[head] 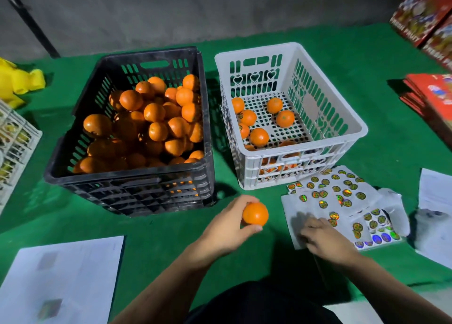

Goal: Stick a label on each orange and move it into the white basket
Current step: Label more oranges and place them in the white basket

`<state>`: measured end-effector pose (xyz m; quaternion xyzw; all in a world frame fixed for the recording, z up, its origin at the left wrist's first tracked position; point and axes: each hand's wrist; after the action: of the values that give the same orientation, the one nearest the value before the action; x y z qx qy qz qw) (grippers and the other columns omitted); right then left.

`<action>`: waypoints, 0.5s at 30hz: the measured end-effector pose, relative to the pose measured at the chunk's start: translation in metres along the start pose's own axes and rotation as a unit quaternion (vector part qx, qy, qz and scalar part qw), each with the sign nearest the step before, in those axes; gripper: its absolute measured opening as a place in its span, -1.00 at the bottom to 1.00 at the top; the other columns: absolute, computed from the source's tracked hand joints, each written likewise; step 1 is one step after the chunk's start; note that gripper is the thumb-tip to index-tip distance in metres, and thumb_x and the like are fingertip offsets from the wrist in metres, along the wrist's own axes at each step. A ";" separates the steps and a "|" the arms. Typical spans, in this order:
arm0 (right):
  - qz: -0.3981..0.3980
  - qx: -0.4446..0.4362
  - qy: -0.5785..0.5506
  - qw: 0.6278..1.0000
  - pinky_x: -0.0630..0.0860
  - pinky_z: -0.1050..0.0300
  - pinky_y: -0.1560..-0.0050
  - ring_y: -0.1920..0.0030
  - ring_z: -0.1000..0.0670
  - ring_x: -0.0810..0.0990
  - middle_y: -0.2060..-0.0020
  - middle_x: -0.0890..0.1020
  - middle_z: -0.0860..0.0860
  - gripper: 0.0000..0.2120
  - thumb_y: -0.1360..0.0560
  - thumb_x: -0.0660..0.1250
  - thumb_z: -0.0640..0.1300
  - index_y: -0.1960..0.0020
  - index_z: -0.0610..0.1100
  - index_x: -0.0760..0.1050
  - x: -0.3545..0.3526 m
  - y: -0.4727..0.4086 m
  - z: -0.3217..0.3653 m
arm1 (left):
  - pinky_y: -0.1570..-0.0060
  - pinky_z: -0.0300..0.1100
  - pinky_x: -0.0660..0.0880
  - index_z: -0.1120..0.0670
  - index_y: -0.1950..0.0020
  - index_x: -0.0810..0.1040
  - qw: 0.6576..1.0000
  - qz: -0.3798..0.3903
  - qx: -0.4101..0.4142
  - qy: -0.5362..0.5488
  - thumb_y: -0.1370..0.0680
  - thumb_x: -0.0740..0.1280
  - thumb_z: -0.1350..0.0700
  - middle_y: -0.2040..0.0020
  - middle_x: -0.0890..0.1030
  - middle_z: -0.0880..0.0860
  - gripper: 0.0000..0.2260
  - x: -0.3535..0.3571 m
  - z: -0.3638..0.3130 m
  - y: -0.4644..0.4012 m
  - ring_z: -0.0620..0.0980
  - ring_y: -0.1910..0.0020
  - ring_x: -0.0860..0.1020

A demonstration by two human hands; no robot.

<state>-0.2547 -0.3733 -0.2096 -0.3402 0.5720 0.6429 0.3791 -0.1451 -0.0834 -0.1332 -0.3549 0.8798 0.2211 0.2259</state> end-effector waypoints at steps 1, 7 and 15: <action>-0.004 0.002 -0.001 1.000 0.27 0.10 -0.35 -0.32 -0.10 0.39 -0.35 0.43 -0.01 -0.67 -0.59 0.25 -0.03 -0.34 0.02 0.51 0.002 -0.002 0.001 | -0.31 0.06 0.51 -0.23 -0.39 0.35 1.000 0.008 -0.006 -0.002 -0.53 0.51 -0.07 -0.37 0.46 -0.09 -0.49 0.002 0.003 0.000 0.02 -0.24 0.55; -0.033 0.013 -0.046 0.998 0.33 0.06 -0.34 -0.30 -0.14 0.47 -0.27 0.51 -0.07 -0.71 -0.59 0.30 -0.07 -0.28 -0.10 0.56 0.011 -0.002 0.003 | -0.28 0.06 0.54 -0.32 -0.35 0.32 0.999 0.009 -0.019 0.027 -0.52 0.48 -0.14 -0.32 0.46 -0.17 -0.51 0.012 0.004 0.001 -0.03 -0.20 0.55; -0.250 0.075 -0.298 0.918 0.45 0.37 0.03 0.15 0.04 0.61 0.05 0.58 -0.02 -0.75 -0.52 0.45 -0.36 -0.15 -0.16 0.69 -0.013 0.016 0.021 | -0.23 -0.04 0.58 -0.27 -0.35 0.35 0.993 0.005 -0.016 0.116 -0.53 0.50 -0.12 -0.28 0.52 -0.09 -0.52 0.019 0.001 0.007 -0.03 -0.18 0.61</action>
<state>-0.2630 -0.3549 -0.1881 -0.2353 0.3756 0.5543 0.7045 -0.1623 -0.0884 -0.1427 -0.3770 0.8984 0.1934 0.1159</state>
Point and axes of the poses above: each hand's wrist, its own y-axis away from the middle knuckle, its own x-axis out of the palm, z = x × y
